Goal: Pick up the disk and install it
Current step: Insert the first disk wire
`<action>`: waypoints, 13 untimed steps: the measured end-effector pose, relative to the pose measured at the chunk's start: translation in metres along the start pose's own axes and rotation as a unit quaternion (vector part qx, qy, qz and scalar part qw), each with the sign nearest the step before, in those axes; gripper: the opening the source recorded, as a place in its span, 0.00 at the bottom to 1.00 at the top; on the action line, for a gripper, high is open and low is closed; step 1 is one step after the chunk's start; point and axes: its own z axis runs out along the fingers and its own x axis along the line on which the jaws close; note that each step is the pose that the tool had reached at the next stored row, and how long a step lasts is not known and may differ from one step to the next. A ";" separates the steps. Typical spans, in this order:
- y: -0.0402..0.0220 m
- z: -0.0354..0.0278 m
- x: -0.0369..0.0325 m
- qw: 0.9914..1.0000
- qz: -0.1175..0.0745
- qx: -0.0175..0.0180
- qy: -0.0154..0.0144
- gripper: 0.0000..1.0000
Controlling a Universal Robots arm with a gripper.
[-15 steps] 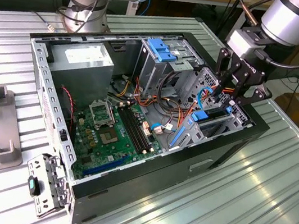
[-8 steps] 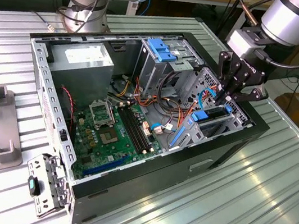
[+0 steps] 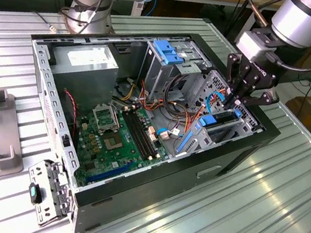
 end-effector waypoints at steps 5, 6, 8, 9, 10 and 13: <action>0.0015 0.0003 0.0004 1.000 -0.013 0.006 0.000 0.16; 0.0026 0.0003 0.0006 1.000 -0.015 0.007 0.000 0.16; 0.0028 0.0005 0.0006 1.000 -0.015 0.008 0.000 0.16; 0.0029 0.0005 0.0007 1.000 -0.015 0.008 0.000 0.16; 0.0030 0.0005 0.0007 1.000 -0.015 0.008 0.000 0.16; 0.0031 0.0004 0.0006 1.000 -0.015 0.008 0.000 0.16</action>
